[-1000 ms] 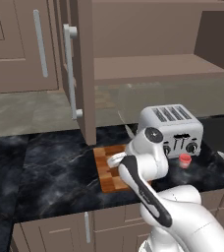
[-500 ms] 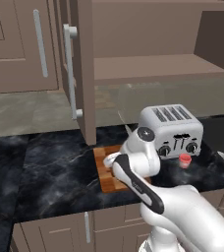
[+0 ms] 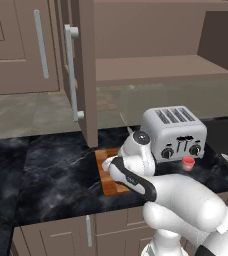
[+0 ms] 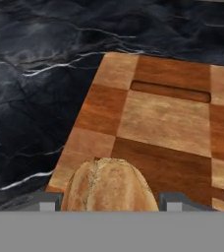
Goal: Pick the bread, place it on the cutting board, pick the jam, place it on the counter, and close the cabinet.
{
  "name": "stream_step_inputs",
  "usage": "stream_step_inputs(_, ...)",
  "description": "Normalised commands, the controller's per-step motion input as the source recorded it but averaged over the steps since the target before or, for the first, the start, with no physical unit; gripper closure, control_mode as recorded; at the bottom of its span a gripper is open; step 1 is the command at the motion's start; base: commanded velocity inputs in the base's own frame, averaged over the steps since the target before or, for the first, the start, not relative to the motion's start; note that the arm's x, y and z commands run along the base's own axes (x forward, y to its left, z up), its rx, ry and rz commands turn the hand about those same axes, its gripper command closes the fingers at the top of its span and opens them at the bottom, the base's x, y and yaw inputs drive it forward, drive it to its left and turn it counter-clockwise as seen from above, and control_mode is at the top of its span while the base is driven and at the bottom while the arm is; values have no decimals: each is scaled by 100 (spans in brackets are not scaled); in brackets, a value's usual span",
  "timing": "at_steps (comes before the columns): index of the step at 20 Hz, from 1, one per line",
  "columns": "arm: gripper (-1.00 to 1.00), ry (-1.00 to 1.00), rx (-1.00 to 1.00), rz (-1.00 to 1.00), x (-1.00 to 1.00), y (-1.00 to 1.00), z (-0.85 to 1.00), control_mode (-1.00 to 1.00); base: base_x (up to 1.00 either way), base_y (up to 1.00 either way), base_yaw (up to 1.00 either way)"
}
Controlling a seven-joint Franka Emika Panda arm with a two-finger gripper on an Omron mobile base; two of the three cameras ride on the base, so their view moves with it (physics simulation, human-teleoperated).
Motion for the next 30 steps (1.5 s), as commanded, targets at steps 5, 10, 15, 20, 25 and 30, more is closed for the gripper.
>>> stream_step_inputs(5,100,0,0,0,20,0,-37,-100,0,0,0)
stream_step_inputs(10,100,0,0,0,18,0,-30,-100,0,0,0)
stream_step_inputs(15,100,4,0,0,14,3,-21,-100,0,0,0)
stream_step_inputs(20,100,4,0,0,3,0,-10,-100,0,0,0)
stream_step_inputs(25,-100,0,0,0,0,0,0,-100,0,0,0)
stream_step_inputs(30,-100,0,0,0,0,0,0,-100,0,0,0)
